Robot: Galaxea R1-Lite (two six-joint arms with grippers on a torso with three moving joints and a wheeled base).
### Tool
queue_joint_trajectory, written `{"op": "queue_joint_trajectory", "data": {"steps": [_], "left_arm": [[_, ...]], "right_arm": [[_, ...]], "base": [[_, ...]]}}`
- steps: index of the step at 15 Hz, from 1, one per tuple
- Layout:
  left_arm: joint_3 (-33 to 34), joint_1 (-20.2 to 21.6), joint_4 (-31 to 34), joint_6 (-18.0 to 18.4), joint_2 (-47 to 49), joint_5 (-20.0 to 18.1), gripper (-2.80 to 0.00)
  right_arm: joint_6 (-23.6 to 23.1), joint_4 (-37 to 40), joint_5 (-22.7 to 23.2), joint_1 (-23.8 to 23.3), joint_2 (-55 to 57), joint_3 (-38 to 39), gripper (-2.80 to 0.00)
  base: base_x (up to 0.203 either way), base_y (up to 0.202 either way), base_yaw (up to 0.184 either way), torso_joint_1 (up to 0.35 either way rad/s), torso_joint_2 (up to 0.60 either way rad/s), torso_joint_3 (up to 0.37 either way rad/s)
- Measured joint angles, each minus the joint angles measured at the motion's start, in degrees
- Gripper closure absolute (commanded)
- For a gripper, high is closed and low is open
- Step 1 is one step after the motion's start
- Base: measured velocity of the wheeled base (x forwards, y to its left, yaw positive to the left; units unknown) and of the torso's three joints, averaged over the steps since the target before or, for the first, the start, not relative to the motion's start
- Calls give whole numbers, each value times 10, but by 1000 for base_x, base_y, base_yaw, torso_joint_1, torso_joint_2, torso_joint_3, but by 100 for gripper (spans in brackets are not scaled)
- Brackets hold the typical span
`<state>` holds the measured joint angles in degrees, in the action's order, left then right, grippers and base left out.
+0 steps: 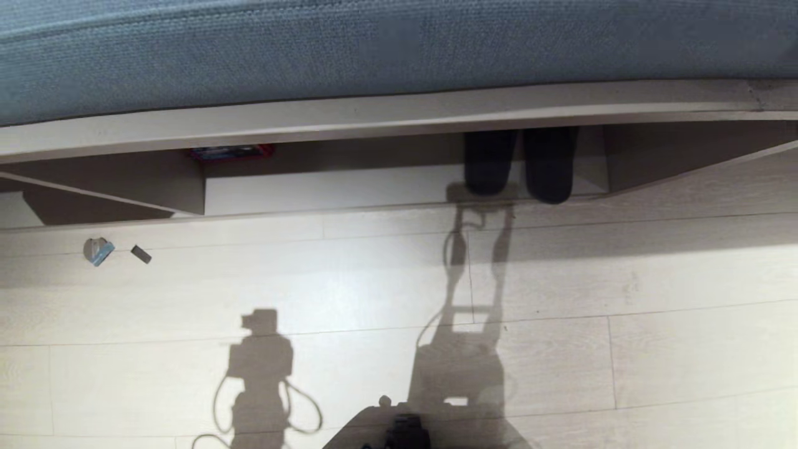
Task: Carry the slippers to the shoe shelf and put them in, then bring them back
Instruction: Pick up the slippers in the shoe cabinet
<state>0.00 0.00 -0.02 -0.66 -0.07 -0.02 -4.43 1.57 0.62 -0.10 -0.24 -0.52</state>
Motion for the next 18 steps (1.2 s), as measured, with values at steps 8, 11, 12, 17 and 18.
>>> {"op": "queue_joint_trajectory", "data": {"steps": [8,11,12,17,18], "left_arm": [[0,0,0,0,0,0,0],[0,0,0,0,0,0,0],[0,0,0,0,0,0,0],[0,0,0,0,0,0,0],[0,0,0,0,0,0,0]], "right_arm": [[2,-12,-1,0,0,3,0],[2,-15,-1,0,1,5,0],[2,-15,-1,0,1,5,0],[0,-15,-1,0,1,5,0],[0,-15,-1,0,1,5,0]], "base": [[0,0,0,1,2,204],[0,0,0,-1,2,197],[0,0,0,2,7,200],[0,0,0,1,1,204],[0,0,0,-2,11,193]]}}
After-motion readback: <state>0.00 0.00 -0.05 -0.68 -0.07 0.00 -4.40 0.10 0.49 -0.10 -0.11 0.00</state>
